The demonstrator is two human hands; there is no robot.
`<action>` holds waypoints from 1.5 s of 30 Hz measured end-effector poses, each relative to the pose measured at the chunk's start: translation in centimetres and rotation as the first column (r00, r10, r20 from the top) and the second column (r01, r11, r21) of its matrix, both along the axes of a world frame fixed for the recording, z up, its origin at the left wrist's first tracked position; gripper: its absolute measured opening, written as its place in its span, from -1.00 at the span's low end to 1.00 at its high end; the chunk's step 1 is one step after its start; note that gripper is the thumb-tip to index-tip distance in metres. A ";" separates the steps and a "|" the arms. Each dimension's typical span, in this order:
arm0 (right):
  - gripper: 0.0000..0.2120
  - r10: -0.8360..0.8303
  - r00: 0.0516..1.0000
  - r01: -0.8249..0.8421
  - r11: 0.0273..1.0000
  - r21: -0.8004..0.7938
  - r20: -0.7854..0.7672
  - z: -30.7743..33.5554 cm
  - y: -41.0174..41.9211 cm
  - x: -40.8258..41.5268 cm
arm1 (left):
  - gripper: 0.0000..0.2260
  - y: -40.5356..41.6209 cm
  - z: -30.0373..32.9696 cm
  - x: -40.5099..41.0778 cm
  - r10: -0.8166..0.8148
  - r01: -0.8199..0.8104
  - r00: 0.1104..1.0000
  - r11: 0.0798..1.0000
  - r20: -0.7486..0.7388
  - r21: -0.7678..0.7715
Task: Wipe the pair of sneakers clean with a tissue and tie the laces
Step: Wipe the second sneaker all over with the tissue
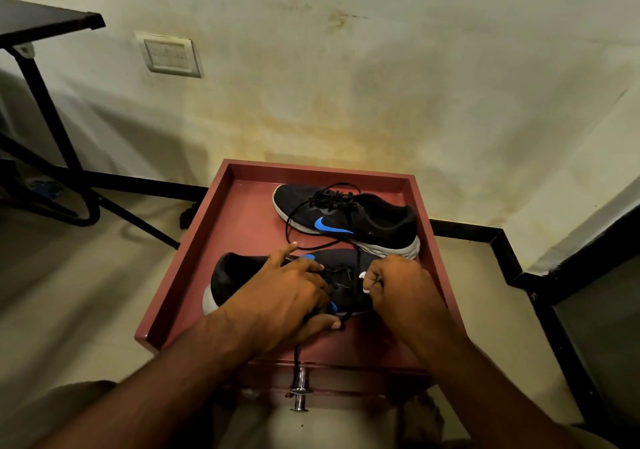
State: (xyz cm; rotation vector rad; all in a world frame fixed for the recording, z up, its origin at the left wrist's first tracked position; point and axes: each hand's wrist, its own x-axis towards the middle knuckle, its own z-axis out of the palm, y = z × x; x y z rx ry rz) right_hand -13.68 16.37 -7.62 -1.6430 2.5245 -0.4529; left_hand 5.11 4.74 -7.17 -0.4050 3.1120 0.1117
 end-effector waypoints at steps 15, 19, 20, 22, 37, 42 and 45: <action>-0.86 0.006 1.000 -0.006 1.000 -0.017 0.013 0.0 0.3 0.0 | -0.64 1.1 -0.4 -1.5 -0.116 0.095 0.990 0.966 -0.075 -0.243; -0.87 -0.009 1.000 0.010 1.000 -0.028 0.027 -0.1 0.3 -0.2 | -0.78 1.9 0.8 -0.8 -0.224 0.223 0.974 0.974 0.035 0.051; -0.87 -0.008 1.000 0.009 0.999 -0.034 0.026 -0.1 0.3 -0.2 | -0.78 2.4 1.2 -0.4 -0.264 0.252 0.963 0.952 0.047 0.173; -0.87 -0.006 1.000 0.006 0.999 -0.033 0.009 -0.1 0.2 -0.1 | -0.65 3.6 2.2 0.3 -0.280 0.265 0.960 0.888 -0.013 0.377; -0.92 -0.069 0.993 0.090 0.968 -0.234 0.096 -0.7 -0.4 -0.3 | -0.66 -4.0 2.4 3.0 0.556 -0.555 0.822 0.830 0.120 -0.047; -0.91 -0.055 0.992 0.095 0.920 -0.381 0.116 -0.5 -0.6 -0.5 | -0.64 -3.0 2.5 2.2 0.573 -0.576 0.813 0.818 -0.099 0.007; -0.90 -0.053 0.990 0.108 0.884 -0.455 0.131 0.0 -0.2 -0.6 | -0.73 -2.2 2.4 1.8 0.490 -0.497 0.833 0.867 -0.255 0.041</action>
